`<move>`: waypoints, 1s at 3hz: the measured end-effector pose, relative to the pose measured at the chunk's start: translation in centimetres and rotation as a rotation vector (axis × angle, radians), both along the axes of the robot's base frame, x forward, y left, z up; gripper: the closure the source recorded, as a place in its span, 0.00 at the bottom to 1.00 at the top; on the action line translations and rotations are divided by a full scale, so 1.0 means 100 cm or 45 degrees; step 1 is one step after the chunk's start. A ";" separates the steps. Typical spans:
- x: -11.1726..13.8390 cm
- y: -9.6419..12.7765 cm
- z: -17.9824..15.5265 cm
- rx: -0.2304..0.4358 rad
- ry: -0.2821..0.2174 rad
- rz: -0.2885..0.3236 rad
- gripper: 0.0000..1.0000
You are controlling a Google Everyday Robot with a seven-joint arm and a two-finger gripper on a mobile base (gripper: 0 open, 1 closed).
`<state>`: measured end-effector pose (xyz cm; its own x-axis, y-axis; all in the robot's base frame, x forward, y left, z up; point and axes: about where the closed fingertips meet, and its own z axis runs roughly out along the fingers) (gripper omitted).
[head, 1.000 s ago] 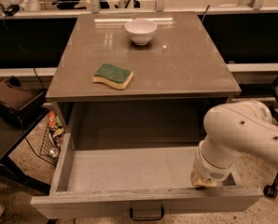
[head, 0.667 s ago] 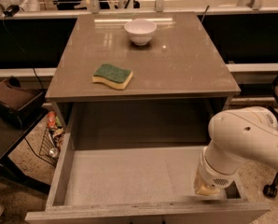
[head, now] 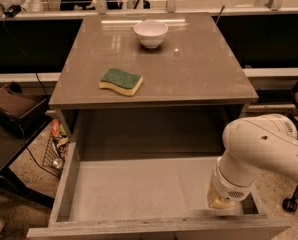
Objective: Open top drawer
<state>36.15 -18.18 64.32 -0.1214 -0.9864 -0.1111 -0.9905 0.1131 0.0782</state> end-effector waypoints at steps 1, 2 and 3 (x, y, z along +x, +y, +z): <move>-0.001 0.000 0.000 -0.002 -0.001 0.001 0.39; -0.001 0.000 0.001 -0.004 -0.001 0.002 0.15; -0.002 0.000 0.001 -0.006 -0.002 0.002 0.00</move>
Offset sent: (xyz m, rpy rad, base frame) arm -0.0005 -0.0001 0.0003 -0.0013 -0.0005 0.0004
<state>35.98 -18.22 64.43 -0.1194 -0.9871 -0.1069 -0.9908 0.1116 0.0760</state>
